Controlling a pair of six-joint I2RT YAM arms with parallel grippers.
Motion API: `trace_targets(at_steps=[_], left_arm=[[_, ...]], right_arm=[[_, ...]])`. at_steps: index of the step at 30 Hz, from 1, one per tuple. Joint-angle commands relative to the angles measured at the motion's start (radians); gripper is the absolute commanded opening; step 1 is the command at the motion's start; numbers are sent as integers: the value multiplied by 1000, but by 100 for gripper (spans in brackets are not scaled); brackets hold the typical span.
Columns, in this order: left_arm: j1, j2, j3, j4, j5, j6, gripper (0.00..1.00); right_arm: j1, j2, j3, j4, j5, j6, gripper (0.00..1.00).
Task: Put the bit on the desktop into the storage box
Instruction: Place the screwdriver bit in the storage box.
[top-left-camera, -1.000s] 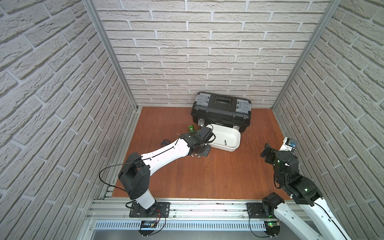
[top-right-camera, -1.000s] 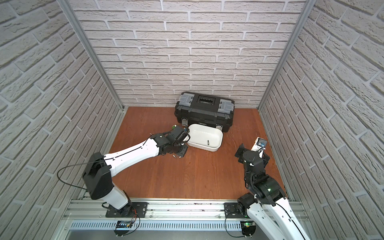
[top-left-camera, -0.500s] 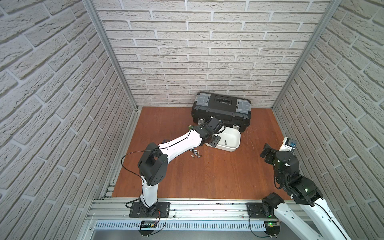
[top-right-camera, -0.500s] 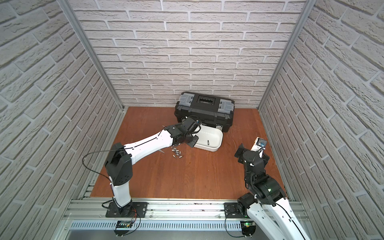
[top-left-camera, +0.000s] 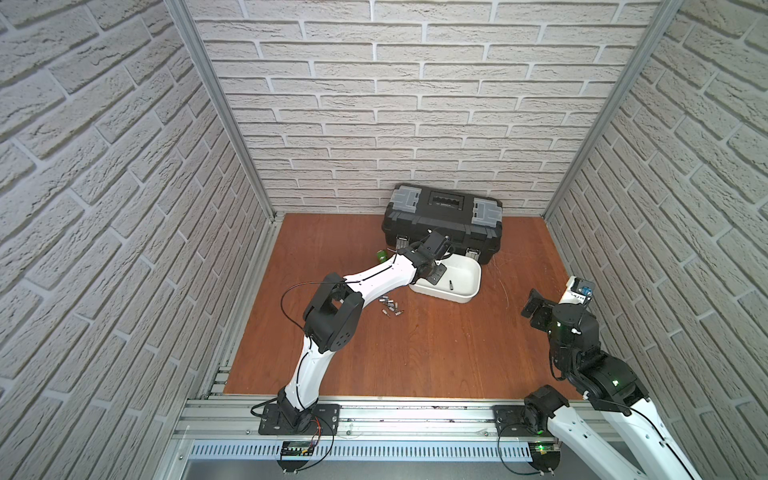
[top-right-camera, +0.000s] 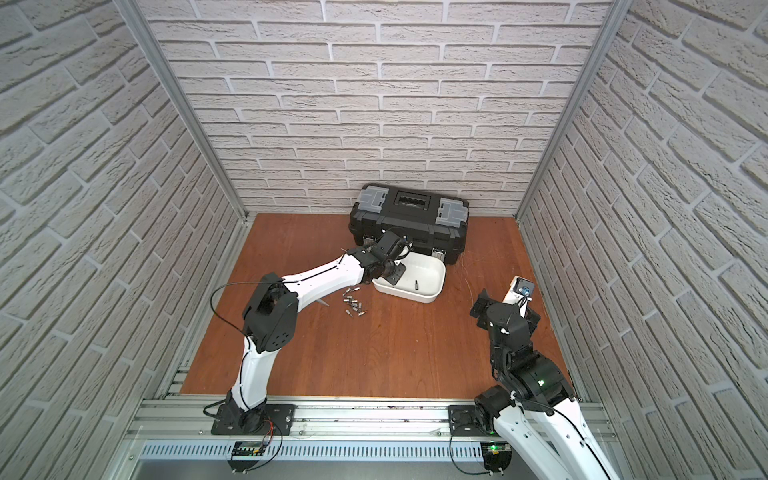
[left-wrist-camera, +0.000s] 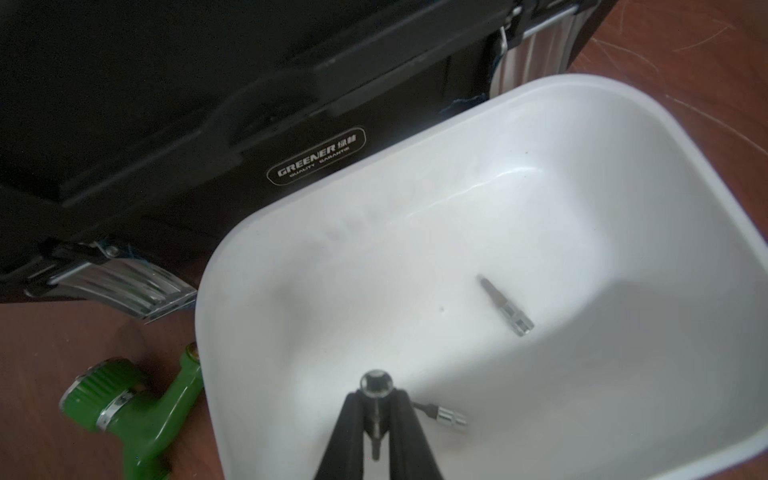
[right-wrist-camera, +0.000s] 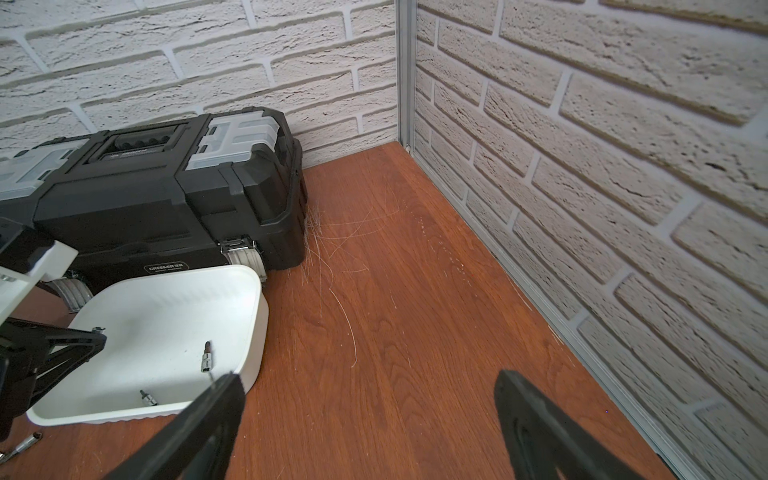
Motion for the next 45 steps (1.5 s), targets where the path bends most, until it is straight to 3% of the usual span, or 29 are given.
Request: trace_targets(at_steps=[1,13,28,38,45], left_arm=[[14,40,43,46,15,4,0],[26,144,101,2,37,-4,0],[29,144,101,-19,42,-17,2],[28,118,97,-19,41,-22,32],[25,60,71,-27,45,-18,44]], right_arm=[[-4,0,30,10,8,-3,98],[-3,25,27,31,2,-6,98],[-4,27,35,50,4,-8,98],[-3,20,37,43,6,-11,98],[-4,21,36,42,4,-11,98]])
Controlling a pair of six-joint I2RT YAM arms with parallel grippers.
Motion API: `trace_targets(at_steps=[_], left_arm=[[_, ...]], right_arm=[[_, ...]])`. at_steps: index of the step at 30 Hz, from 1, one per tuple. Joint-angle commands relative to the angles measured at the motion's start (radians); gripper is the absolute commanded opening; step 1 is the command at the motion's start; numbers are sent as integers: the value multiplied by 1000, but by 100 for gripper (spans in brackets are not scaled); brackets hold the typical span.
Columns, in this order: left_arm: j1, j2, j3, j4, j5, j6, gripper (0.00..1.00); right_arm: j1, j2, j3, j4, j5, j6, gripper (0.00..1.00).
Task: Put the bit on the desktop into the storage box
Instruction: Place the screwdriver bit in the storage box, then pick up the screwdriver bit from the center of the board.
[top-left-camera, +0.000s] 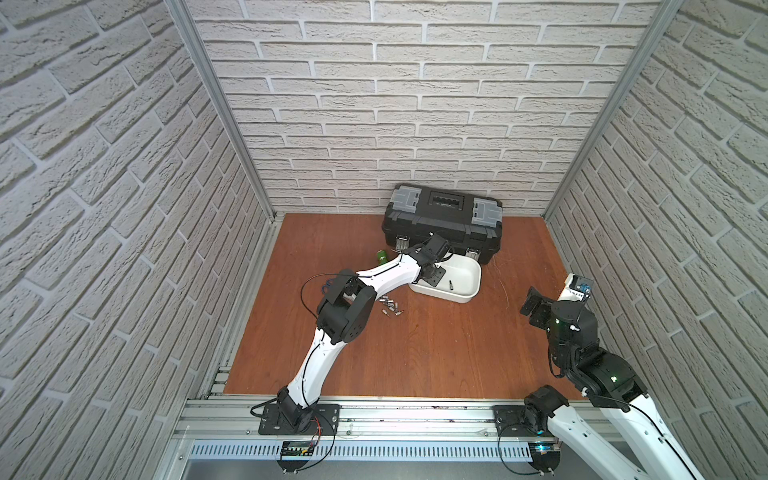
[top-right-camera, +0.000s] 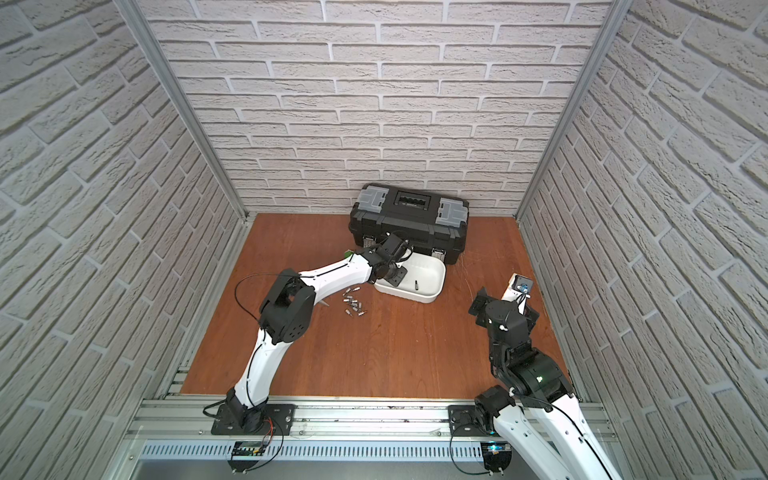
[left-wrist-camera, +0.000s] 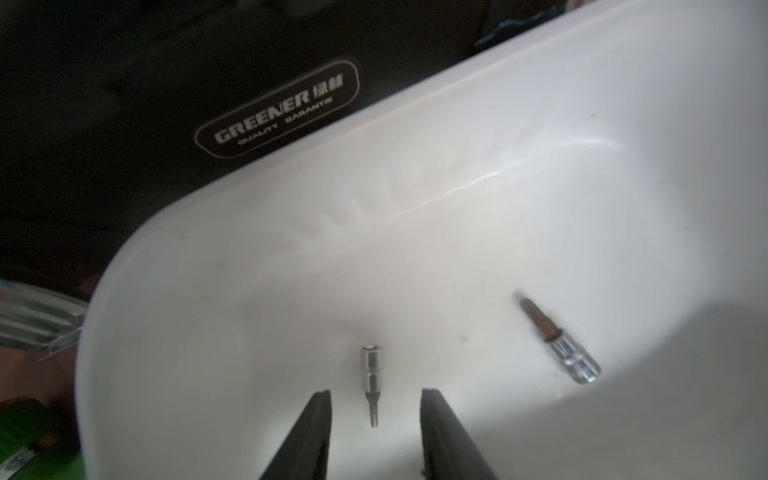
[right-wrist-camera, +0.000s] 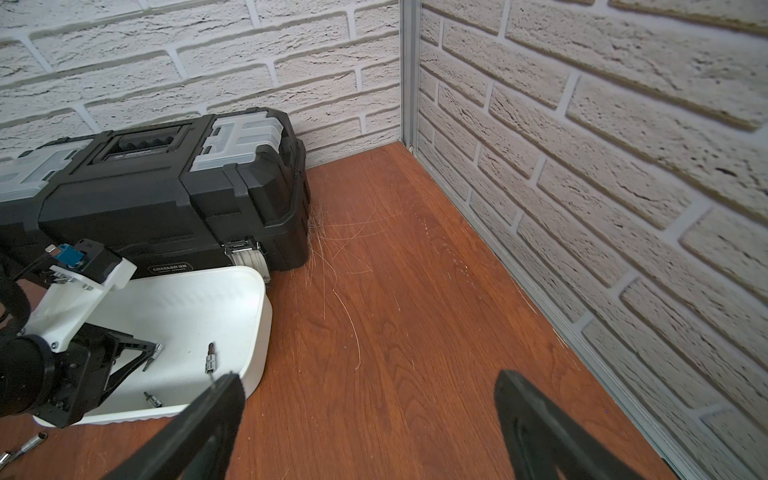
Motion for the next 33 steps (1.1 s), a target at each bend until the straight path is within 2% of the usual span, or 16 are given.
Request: trace_targets(at_steps=[1,5,9,14,18,26,33], left_arm=[[3,-85,-19,-11,14,2,47],[2,-143,-53,-18,17,11,56],[-1,-222,-111,-12,0,17,81],[-13,-331,-199,-18,-47,23,95],[-17,-433,-284,-35,-76,2,98],[-17,-627,-435,-60,-114,-73,98],[-15,-778,-561,-110,-182,-208,98]], right_arm=[[-3,-4,22,32,10,-7,98],[-4,-4,24,35,3,0,98],[-4,-4,26,36,4,0,98],[-4,-5,25,36,6,1,98],[-4,0,20,41,5,0,98],[-2,12,13,52,2,8,98],[-4,0,-1,51,12,20,98]])
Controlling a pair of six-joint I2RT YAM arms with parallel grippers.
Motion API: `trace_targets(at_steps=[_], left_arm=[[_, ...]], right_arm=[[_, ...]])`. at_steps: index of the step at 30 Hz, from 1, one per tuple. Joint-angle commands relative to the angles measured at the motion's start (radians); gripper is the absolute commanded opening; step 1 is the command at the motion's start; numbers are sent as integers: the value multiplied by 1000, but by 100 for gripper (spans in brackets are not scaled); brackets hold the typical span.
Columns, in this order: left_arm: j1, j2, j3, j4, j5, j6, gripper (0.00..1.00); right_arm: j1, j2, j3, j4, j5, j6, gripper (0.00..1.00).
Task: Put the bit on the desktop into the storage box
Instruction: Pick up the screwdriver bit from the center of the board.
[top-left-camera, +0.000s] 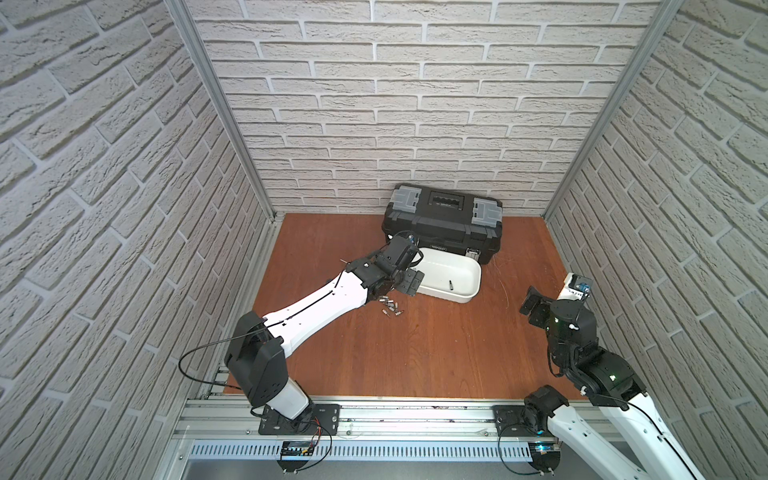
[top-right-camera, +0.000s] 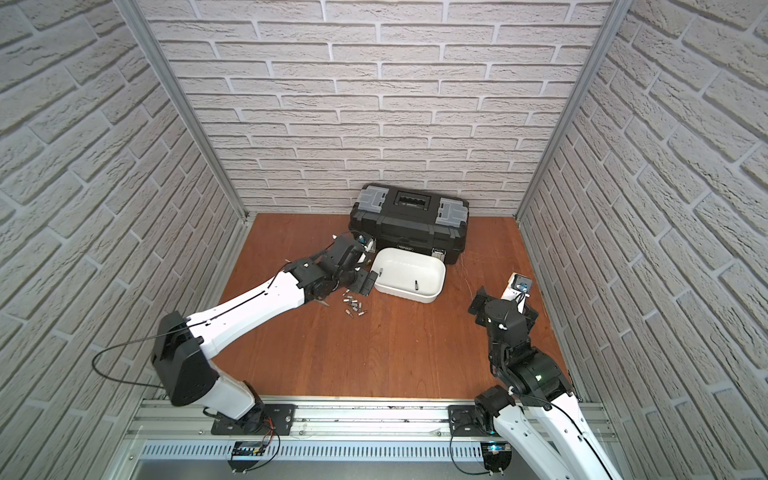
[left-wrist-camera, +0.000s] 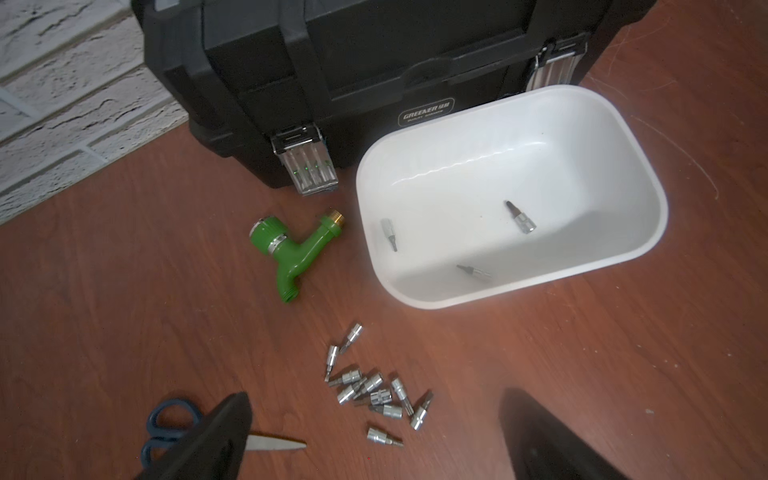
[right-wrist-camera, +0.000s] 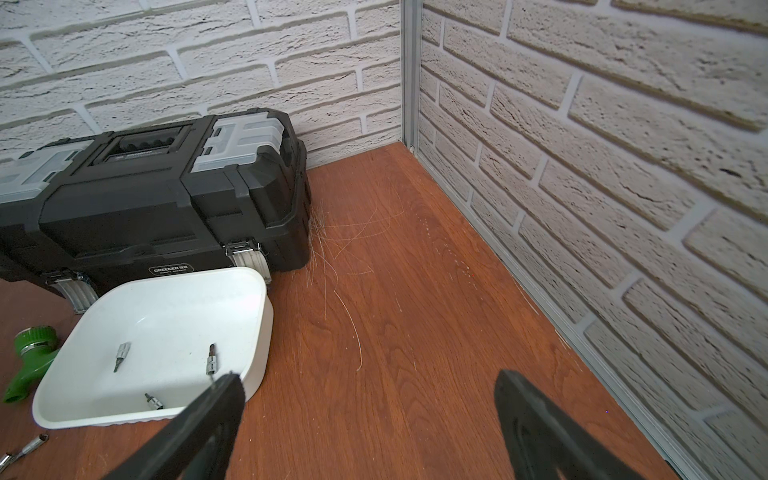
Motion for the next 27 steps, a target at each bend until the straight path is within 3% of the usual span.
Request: trace_targets(at_steps=[1,8,11,15,20,27], left_arm=[[-1,-65,-55,-45,-61,-116,98],[40,-119,-95,-185,-63,-399,98],[89,-91,-76,-276,14,-575,98],[129,-29,-62,-328,123,-710,98],[132,83,-26,-334,209,-756,98],[110,243,55,-424,122,-806,98]], right_arm=[[-4,-11,-3,43,15,17,98],[-4,-39,-23,48,43,30,98],[-4,-46,-27,47,49,32,98],[-3,-47,-28,43,51,38,98],[-4,-54,-30,35,53,43,98],[-3,-75,-38,24,71,42,98]])
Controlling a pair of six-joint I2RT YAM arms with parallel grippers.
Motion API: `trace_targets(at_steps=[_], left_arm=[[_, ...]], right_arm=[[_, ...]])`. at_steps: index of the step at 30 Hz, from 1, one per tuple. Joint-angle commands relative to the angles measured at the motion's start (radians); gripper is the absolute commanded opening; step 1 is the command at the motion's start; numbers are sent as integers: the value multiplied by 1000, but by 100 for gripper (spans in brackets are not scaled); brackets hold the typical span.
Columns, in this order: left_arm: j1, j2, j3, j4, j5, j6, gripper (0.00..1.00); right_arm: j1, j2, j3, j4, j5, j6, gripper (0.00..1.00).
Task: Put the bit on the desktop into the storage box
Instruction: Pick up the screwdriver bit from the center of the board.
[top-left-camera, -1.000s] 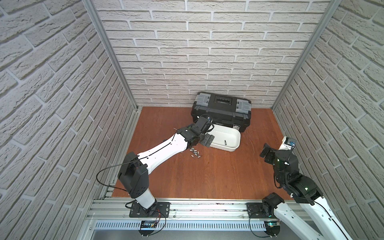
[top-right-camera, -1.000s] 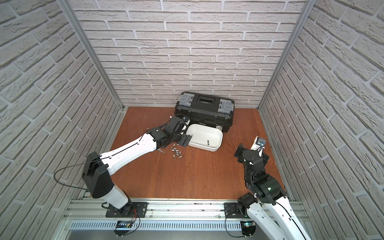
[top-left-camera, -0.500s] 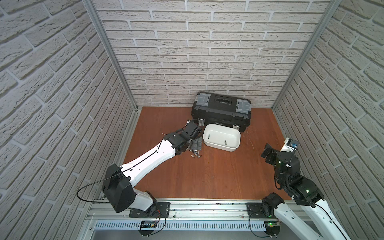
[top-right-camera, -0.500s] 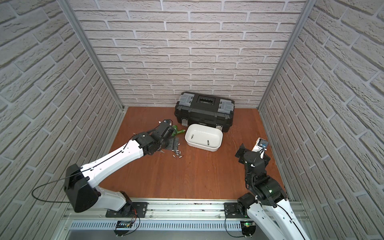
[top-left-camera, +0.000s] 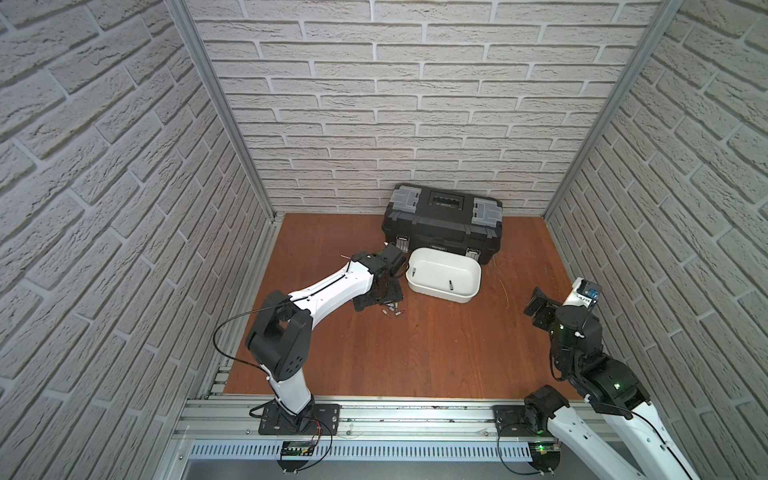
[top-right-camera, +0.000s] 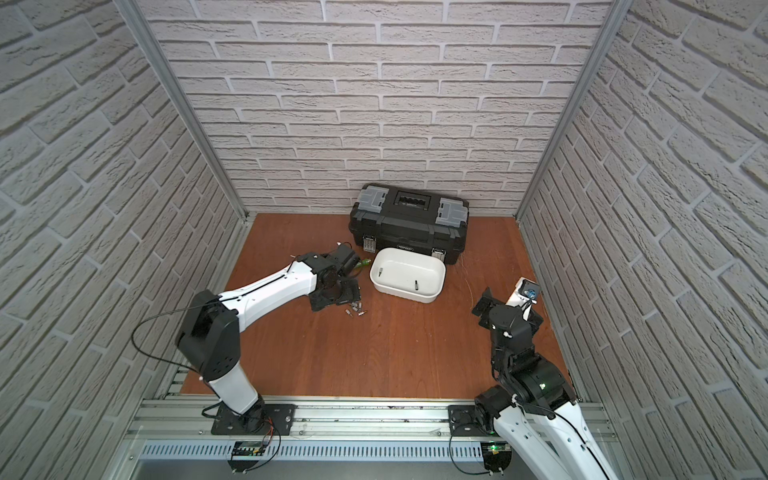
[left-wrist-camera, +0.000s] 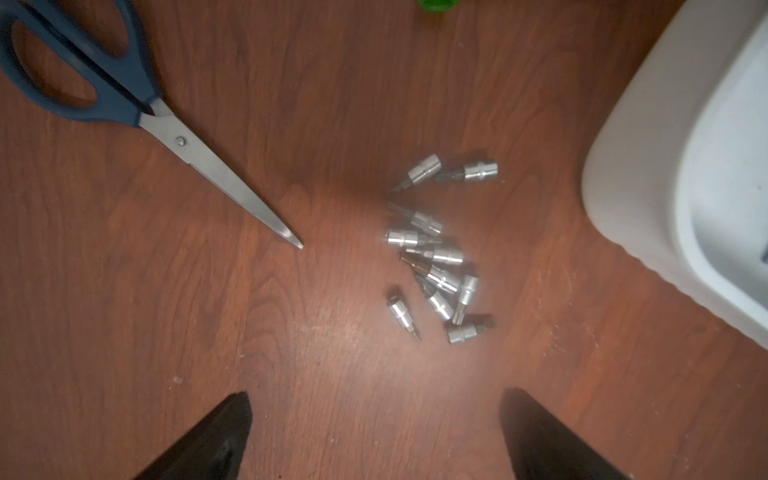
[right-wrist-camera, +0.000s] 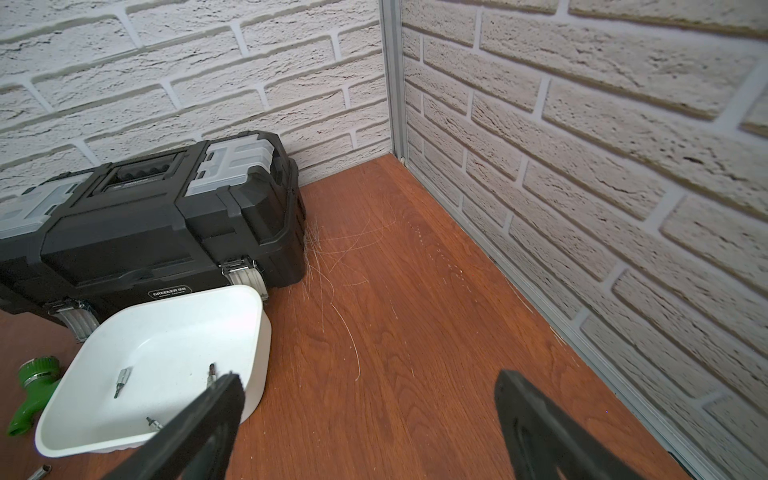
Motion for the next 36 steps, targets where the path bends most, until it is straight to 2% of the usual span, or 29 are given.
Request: trace_targets(at_steps=[1,7,14,18,28,36], left_arm=[[-11,46,33,-73,-36,-56,98],[-18,131,56,-87,-11,-73,88],[-22,169,85,-91,-9,-69,74],[-22,185,89,-77,12,-67,62],[-21,232,118,-44,59,-70,58],[-18,241,109,-39,70,-67,37]], right_arm=[[-2,-14,-13,16,31,8,98],[-3,-26,-19,13,37,6,98],[-4,-29,-30,21,41,6,98],[-3,-26,-35,27,42,5,98],[-4,-17,-30,32,42,7,98],[-4,-17,-27,35,50,2,98]])
